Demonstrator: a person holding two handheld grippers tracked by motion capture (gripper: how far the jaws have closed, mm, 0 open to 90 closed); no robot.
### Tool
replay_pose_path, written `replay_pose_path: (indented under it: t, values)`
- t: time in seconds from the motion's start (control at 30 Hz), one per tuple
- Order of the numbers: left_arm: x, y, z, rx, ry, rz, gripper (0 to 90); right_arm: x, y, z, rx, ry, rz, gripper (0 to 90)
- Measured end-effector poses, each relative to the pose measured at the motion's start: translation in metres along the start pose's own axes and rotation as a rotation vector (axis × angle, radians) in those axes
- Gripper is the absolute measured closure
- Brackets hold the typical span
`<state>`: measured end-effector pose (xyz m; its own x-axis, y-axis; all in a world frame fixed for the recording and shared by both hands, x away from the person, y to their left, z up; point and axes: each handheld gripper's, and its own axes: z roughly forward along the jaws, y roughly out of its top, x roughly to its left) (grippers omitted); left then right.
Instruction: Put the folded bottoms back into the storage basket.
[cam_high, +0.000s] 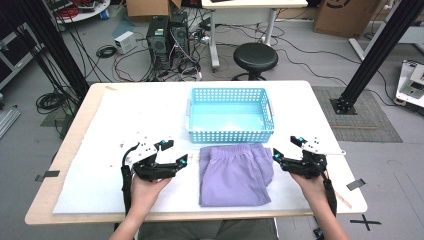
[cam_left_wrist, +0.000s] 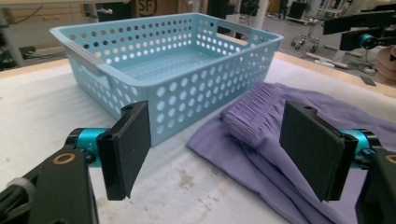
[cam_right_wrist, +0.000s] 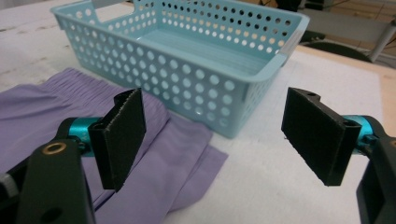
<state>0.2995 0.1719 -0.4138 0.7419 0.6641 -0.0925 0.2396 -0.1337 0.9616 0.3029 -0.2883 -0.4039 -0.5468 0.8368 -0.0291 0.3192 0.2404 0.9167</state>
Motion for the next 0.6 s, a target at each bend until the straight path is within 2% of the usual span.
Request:
replay_pose_path:
  t: [0.2,0.37,0.47,0.6]
  values:
    - [-0.012,-0.009,0.003,0.044,-0.051,-0.024,24.9,0.012,-0.012,-0.007,0.040,0.043,0.027,22.8]
    - [-0.023,-0.014,0.010,0.114,-0.050,-0.055,24.9,0.023,-0.021,-0.013,0.061,0.055,0.045,22.8]
    - [-0.031,-0.016,0.015,0.149,-0.036,-0.054,25.0,0.029,-0.026,-0.012,0.098,0.065,0.053,22.8]
    - [-0.040,-0.021,0.022,0.187,-0.031,-0.074,25.8,0.037,-0.028,-0.011,0.133,0.068,0.059,22.8]
